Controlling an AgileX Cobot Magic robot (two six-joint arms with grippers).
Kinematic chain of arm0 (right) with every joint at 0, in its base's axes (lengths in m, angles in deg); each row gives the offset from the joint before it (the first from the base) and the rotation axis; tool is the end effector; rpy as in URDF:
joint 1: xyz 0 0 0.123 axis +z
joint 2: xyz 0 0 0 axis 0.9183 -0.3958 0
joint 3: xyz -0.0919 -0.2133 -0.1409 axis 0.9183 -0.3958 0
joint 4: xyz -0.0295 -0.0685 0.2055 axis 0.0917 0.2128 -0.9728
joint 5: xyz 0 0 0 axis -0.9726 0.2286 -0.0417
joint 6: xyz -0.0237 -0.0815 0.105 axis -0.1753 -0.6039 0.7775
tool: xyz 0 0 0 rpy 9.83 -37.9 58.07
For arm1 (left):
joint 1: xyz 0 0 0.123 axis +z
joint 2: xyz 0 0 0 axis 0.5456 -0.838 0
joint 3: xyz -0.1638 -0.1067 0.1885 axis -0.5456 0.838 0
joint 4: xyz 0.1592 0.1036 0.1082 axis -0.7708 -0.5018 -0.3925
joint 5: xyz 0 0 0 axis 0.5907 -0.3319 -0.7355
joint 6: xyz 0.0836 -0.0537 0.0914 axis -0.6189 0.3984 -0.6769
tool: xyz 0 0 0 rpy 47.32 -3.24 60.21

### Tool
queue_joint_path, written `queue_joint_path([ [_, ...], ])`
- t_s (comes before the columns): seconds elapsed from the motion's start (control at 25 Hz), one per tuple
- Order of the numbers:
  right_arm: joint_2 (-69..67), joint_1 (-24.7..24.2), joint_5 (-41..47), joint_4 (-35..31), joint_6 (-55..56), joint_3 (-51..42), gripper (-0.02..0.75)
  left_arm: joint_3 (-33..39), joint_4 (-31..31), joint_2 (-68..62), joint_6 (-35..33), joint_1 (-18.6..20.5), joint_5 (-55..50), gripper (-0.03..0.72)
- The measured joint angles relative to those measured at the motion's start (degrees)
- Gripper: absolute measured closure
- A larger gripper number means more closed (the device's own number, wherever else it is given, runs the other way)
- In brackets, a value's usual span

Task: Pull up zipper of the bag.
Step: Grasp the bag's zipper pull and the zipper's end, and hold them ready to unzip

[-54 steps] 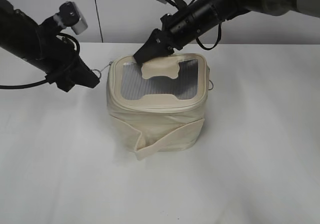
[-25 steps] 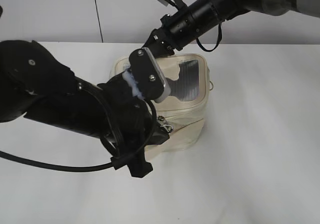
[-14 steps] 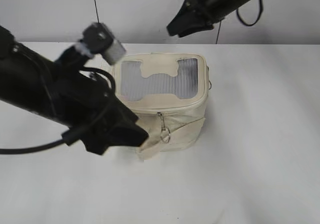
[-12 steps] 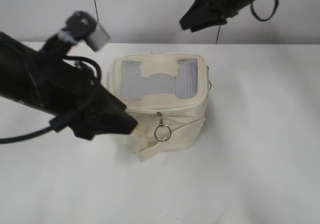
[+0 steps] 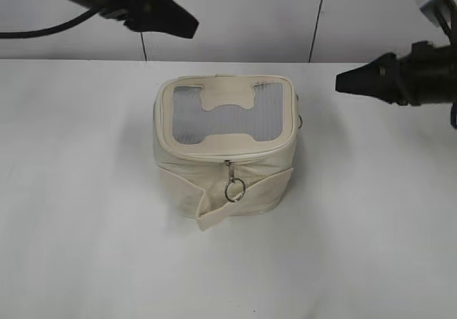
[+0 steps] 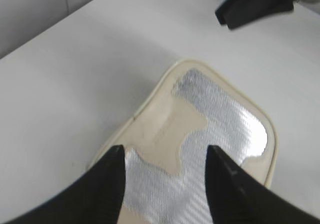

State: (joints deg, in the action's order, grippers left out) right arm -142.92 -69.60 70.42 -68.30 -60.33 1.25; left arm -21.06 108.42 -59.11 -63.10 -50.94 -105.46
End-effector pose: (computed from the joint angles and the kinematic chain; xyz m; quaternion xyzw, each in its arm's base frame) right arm 0.3544 0.0752 0.1864 -0.1241 0.8712 0.3333 0.3384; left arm 0.3071 -0.1863 0.2770 0.4065 0.7911 -0.2923 0.3514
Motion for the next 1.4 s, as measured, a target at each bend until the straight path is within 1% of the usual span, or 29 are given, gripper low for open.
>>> queue_joint_path([
  [0.04, 1.9, 0.0, -1.2, -6.8, -9.2, -5.6, 0.421, -4.7, 0.3, -3.7, -0.1, -0.3, -2.2, 0.294],
  [0.08, 3.5, 0.2, -1.6, -13.1, -16.0, -10.2, 0.421, -8.6, 0.4, -7.4, -0.2, -0.8, -4.0, 0.293],
  [0.12, 4.5, 0.4, -1.6, -18.0, -23.2, -13.3, 0.421, -13.0, 0.4, -10.9, -0.2, -1.3, -5.9, 0.293],
  [0.16, 4.8, 0.7, -1.4, -20.7, -29.1, -16.0, 0.421, -17.1, 0.4, -13.7, -0.2, -1.8, -7.5, 0.293],
  [0.2, 4.9, 0.8, -0.9, -22.6, -33.1, -18.0, 0.421, -20.2, 0.4, -16.7, -0.2, -2.4, -8.8, 0.293],
  [0.28, 4.9, 0.9, 0.0, -24.0, -39.7, -20.1, 0.418, -26.5, 0.4, -21.4, -0.2, -3.7, -10.4, 0.293],
  [0.44, 4.9, 0.9, 1.6, -25.3, -46.1, -20.5, 0.405, -34.4, 0.4, -28.7, 0.2, -5.9, -12.4, 0.293],
  [0.52, 4.9, 0.9, 1.6, -25.5, -47.6, -20.5, 0.403, -36.1, 0.5, -31.5, 0.3, -6.5, -13.3, 0.293],
  [0.68, 4.4, 0.9, 1.7, -25.6, -49.6, -20.4, 0.4, -36.7, 0.0, -34.2, 0.5, -6.8, -13.6, 0.293],
  [0.96, -1.4, 1.0, 4.0, -25.8, -49.9, -20.1, 0.401, -37.0, -3.1, -34.6, 1.2, -6.8, -13.5, 0.293],
  [1.16, -2.5, 1.0, 4.5, -25.8, -49.9, -19.8, 0.401, -37.0, -5.4, -34.6, 2.2, -6.8, -13.5, 0.294],
  [1.36, -2.6, 1.0, 4.7, -25.8, -50.0, -19.8, 0.401, -37.1, -5.7, -35.4, 3.1, -6.8, -14.2, 0.342],
  [1.4, -2.6, 1.0, 4.7, -25.8, -50.0, -19.8, 0.401, -37.1, -5.4, -35.8, 3.2, -6.8, -14.4, 0.365],
])
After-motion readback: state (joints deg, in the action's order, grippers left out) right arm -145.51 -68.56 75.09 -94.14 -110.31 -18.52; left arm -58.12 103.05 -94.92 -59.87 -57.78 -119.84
